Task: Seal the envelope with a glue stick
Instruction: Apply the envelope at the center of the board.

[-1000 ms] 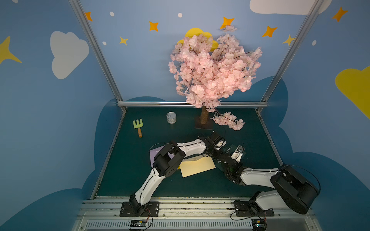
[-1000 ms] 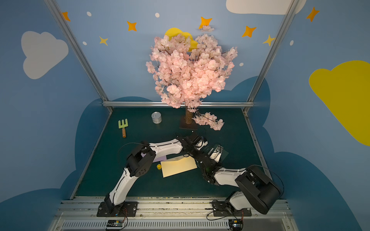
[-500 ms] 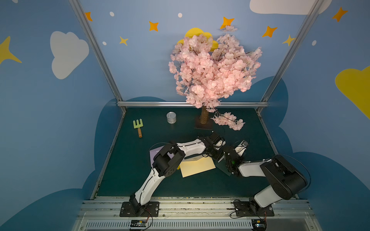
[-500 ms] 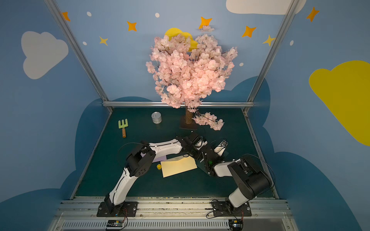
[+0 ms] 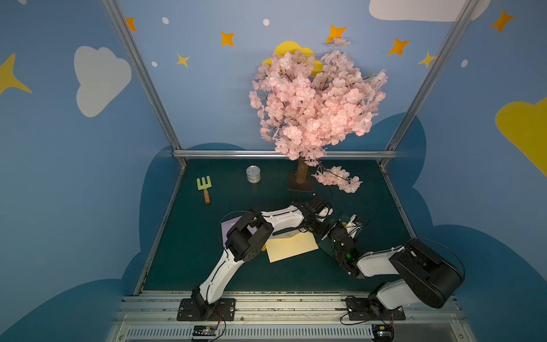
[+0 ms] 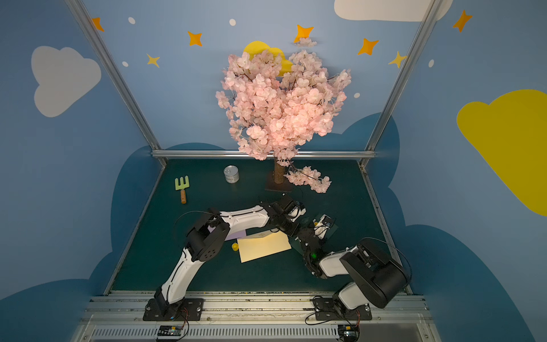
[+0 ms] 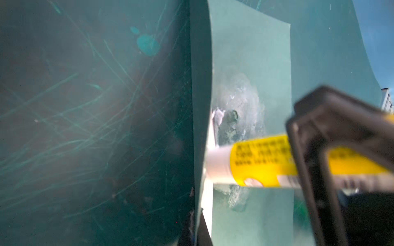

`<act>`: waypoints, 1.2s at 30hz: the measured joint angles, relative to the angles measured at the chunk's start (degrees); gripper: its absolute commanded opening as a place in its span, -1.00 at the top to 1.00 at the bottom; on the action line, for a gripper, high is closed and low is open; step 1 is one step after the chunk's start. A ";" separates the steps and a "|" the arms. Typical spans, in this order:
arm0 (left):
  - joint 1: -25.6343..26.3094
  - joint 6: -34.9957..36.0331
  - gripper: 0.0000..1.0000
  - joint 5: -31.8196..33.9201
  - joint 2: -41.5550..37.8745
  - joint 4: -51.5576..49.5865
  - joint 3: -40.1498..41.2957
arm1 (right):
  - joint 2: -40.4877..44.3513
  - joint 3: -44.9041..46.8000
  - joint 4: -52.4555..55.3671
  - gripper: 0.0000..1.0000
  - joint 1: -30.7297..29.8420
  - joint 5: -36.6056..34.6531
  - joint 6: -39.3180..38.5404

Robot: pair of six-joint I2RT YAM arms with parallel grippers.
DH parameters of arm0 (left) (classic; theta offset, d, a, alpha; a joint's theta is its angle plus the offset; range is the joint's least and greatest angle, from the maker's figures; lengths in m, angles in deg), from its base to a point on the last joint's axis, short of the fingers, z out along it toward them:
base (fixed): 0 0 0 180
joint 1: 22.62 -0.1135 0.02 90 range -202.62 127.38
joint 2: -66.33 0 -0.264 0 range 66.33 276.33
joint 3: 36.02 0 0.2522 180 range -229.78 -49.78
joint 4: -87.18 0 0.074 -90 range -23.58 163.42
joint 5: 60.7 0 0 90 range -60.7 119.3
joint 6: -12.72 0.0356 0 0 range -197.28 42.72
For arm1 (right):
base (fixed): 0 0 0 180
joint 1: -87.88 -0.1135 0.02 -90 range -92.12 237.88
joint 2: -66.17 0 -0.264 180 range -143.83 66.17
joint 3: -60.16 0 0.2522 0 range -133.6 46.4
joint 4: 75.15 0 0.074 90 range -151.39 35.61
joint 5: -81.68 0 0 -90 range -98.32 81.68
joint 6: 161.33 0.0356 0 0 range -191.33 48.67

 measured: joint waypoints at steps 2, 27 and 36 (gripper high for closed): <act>0.00 0.00 0.95 0.04 0.00 -0.07 0.00 | 3.04 0.00 4.66 1.00 0.17 0.15 0.72; -0.17 -0.37 0.95 0.24 -0.02 -0.98 -0.48 | 5.40 -5.95 20.31 1.00 7.17 4.61 5.79; -0.13 -0.39 0.95 0.48 -0.02 -1.05 -0.48 | 2.10 -6.64 15.91 1.00 8.90 2.49 3.23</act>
